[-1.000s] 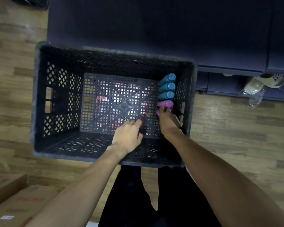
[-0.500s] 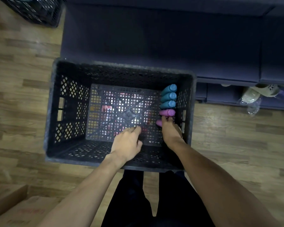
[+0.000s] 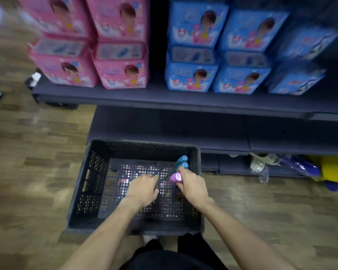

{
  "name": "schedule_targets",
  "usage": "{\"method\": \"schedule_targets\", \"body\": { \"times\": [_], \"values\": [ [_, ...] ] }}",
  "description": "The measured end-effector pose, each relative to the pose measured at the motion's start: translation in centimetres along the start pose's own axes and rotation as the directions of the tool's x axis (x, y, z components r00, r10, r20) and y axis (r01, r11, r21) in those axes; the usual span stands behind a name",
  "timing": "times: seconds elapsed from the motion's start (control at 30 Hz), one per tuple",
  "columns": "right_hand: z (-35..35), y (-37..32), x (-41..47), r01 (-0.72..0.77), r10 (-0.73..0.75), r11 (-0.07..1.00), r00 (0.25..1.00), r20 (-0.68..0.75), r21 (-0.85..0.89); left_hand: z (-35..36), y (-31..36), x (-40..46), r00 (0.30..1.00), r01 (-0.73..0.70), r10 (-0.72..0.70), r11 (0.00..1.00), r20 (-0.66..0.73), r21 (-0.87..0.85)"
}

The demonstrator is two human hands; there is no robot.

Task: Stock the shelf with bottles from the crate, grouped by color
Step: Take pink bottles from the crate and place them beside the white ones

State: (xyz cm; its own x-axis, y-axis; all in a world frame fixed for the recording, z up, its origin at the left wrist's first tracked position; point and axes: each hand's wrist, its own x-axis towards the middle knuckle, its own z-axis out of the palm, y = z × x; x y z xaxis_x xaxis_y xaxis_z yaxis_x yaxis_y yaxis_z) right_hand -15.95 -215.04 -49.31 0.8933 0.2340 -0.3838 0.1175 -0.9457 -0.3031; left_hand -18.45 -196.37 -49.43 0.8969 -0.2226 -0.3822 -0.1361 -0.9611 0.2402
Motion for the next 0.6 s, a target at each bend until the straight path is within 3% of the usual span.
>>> {"method": "schedule_targets", "body": {
  "times": [0.17,0.3,0.6],
  "values": [
    [-5.4,-2.0,-1.1,0.098,-0.083,0.992,0.981,-0.177,0.081,-5.3,0.6,1.0,0.990,-0.078,0.089,0.992,-0.112,0.098],
    [-10.9,-3.5,-2.0,0.223,-0.164,0.965,0.923,-0.348,0.137,-10.5,1.0,1.8,0.950,-0.135,0.164,0.983,-0.266,0.124],
    [-23.2,-6.4,-2.9,0.381,-0.271,0.921,0.778,-0.567,0.083,-22.8,3.1,2.2,0.768,-0.262,0.335,0.942,-0.545,0.209]
  ]
}}
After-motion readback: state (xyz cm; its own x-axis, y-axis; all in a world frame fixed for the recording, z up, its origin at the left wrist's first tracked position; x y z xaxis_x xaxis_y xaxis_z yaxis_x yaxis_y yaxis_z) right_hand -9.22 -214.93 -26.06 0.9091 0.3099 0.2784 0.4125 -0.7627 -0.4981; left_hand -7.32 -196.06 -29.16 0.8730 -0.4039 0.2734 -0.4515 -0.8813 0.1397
